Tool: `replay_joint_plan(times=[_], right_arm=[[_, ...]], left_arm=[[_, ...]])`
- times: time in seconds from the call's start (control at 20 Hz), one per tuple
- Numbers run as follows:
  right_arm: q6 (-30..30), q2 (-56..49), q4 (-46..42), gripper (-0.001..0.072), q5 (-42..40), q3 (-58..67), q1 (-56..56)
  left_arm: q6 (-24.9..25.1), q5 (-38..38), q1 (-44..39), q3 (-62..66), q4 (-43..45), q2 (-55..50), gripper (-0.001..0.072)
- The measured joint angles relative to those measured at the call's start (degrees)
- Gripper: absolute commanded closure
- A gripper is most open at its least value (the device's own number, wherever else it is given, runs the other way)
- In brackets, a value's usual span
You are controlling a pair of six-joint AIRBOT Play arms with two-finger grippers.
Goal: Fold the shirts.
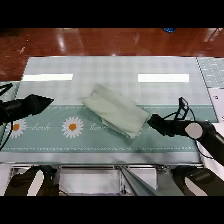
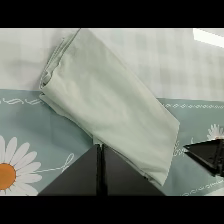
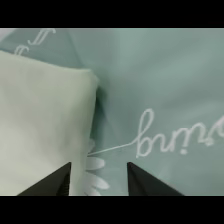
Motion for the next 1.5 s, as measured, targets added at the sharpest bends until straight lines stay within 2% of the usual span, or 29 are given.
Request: replay_joint_plan(times=[0.25, 0.3, 0.4, 0.55, 0.65, 0.8, 1.15, 1.3, 1.5], right_arm=[[-21.27, -11.74, 25.40, 0.0311, -3.19, -0.04, -0.02], [-24.52, -14.14, 28.89, 0.0391, -2.73, 0.94, -0.02], [-30.58, -19.06, 32.59, 0.0694, -1.44, 4.22, 0.00], [-38.97, -24.57, 36.41, 0.0691, 1.73, 12.76, 0.00], [-42.23, -26.40, 36.59, 0.0691, 4.44, 19.93, -0.02], [-43.21, -27.67, 33.16, 0.0691, 8.24, 32.06, -0.07], [-35.67, -28.11, 16.98, 0.0691, 20.46, 61.90, -5.88], [-33.05, -26.47, 14.71, 0.0691, 24.87, 69.18, -12.72], [-29.99, -22.27, 13.22, 0.0691, 30.47, 72.74, -24.94]], left_arm=[[0.02, 0.13, 0.00, 0.00, 0.02, 0.00, 0.0687], [0.02, 0.15, 0.00, 0.00, 0.02, 0.02, 0.0687], [0.02, 0.15, 0.00, 0.00, 0.04, 0.00, 0.0687], [0.02, 0.20, 0.00, -0.02, 0.02, 0.00, 0.0687], [0.02, 0.24, 0.00, -0.26, 0.02, 0.02, 0.0687], [0.02, 0.26, 0.00, -1.11, 0.04, 0.00, 0.0687], [0.04, 0.13, 0.00, -4.96, 0.02, 0.00, 0.0687], [0.72, 0.11, 0.00, -6.23, 0.02, 0.02, 0.0687], [1.38, 0.15, 0.00, -6.84, 0.02, 0.00, 0.0687]])
